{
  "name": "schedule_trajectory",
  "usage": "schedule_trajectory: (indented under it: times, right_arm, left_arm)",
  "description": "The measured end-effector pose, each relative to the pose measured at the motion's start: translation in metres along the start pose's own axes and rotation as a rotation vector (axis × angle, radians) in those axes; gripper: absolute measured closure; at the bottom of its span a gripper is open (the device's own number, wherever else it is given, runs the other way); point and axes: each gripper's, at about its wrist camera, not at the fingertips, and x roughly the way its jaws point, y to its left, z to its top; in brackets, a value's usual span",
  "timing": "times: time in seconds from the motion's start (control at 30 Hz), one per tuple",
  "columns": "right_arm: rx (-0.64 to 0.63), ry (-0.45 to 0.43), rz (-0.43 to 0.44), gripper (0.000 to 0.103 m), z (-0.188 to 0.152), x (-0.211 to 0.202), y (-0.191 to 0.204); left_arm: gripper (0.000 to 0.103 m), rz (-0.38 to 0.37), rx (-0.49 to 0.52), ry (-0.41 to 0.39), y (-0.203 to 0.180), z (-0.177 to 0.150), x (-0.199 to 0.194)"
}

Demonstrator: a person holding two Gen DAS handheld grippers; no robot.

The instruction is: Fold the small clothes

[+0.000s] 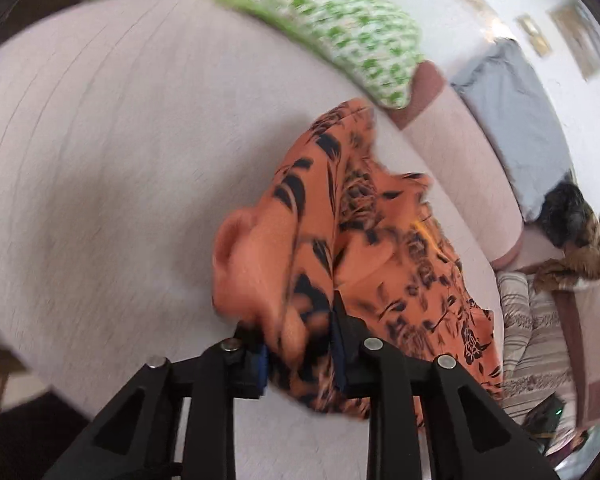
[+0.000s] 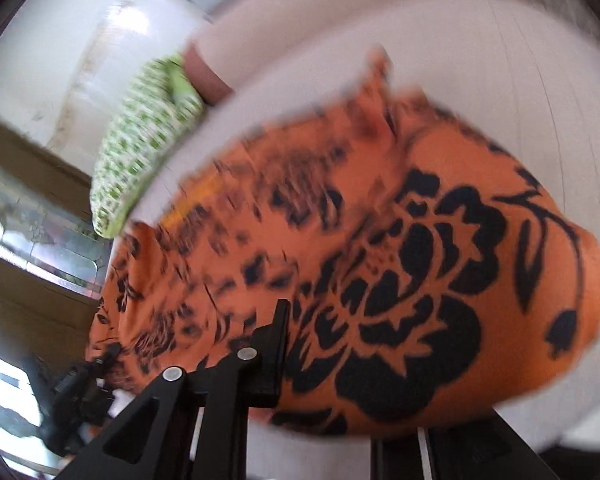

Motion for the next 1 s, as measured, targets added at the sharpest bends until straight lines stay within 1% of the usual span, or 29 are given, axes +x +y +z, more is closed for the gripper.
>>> schedule_trajectory:
  times: [0.03,0.07,0.1,0.13,0.17,0.23,0.3,0.37,0.43,0.47,0.57,0.67,0.73,0.77,0.8,0.83,0.87,0.9,0.93,0.97,1.0]
  right_arm:
    - [0.03,0.018,0.013,0.077,0.001,-0.001,-0.005]
    - [0.051,0.031,0.03,0.076,0.002,-0.006,-0.008]
    - [0.043,0.035,0.034,0.075,0.004,-0.012,-0.008]
    - [0.015,0.037,0.025,0.073,0.004,-0.019,-0.006]
    - [-0.02,0.044,0.011,0.07,0.003,-0.024,-0.002]
    - [-0.077,0.066,0.01,0.07,-0.001,-0.03,0.011]
    - [-0.137,0.075,0.049,0.07,-0.008,-0.042,0.017]
    - [-0.189,0.043,0.08,0.07,-0.012,-0.055,0.023]
    - [-0.23,-0.011,0.106,0.07,-0.012,-0.058,0.036]
    - [-0.241,-0.035,0.112,0.07,-0.011,-0.056,0.043]
    - [-0.254,-0.045,0.126,0.07,-0.007,-0.032,0.065]
    - [-0.271,-0.049,0.112,0.071,-0.006,-0.007,0.08]
    - [-0.257,-0.045,0.131,0.072,0.001,0.013,0.089]
    - [-0.252,-0.053,0.135,0.072,0.003,0.021,0.091]
    - [-0.253,-0.062,0.132,0.072,0.005,0.026,0.094]
    - [-0.261,-0.076,0.123,0.072,0.006,0.034,0.095]
    - [-0.265,-0.076,0.112,0.072,0.006,0.043,0.096]
    - [-0.255,-0.033,0.098,0.072,0.007,0.059,0.092]
    - [-0.233,0.037,0.088,0.071,0.006,0.076,0.089]
    - [-0.214,0.077,0.08,0.077,0.005,0.089,0.085]
    - [-0.234,0.036,0.063,0.081,0.004,0.088,0.087]
  left_arm:
    - [0.076,-0.015,-0.022,0.006,0.006,0.0,-0.005]
    - [0.07,-0.029,-0.028,0.004,0.009,0.0,-0.01]
    - [0.064,-0.046,-0.027,-0.002,0.013,0.0,-0.016]
    - [0.05,-0.051,-0.024,-0.003,0.014,0.0,-0.018]
    - [0.047,-0.045,-0.027,-0.009,0.019,-0.002,-0.024]
    - [0.047,-0.05,-0.04,-0.018,0.028,-0.005,-0.032]
    - [0.046,-0.055,-0.037,-0.009,0.032,-0.009,-0.036]
    - [0.041,-0.058,-0.039,0.001,0.032,-0.013,-0.034]
    - [0.041,-0.066,-0.054,0.011,0.031,-0.014,-0.027]
    - [0.041,-0.068,-0.056,0.008,0.031,-0.013,-0.025]
    - [0.041,-0.046,-0.053,-0.018,0.025,-0.006,-0.016]
    - [0.042,-0.062,-0.061,-0.029,0.018,0.005,-0.002]
    - [0.043,-0.058,-0.048,-0.028,0.013,0.01,0.008]
    - [0.046,-0.05,-0.038,-0.036,0.011,0.011,0.01]
    - [0.052,-0.041,-0.022,-0.046,0.008,0.012,0.013]
    - [0.067,-0.034,-0.005,-0.045,0.005,0.013,0.015]
    - [0.072,-0.032,0.013,-0.036,0.002,0.013,0.019]
    - [0.073,-0.029,0.03,-0.036,-0.001,0.013,0.021]
    - [0.075,-0.025,0.046,-0.043,-0.003,0.013,0.021]
    - [0.076,-0.02,0.064,-0.05,-0.006,0.013,0.021]
    - [0.077,-0.02,0.078,-0.056,-0.008,0.013,0.02]
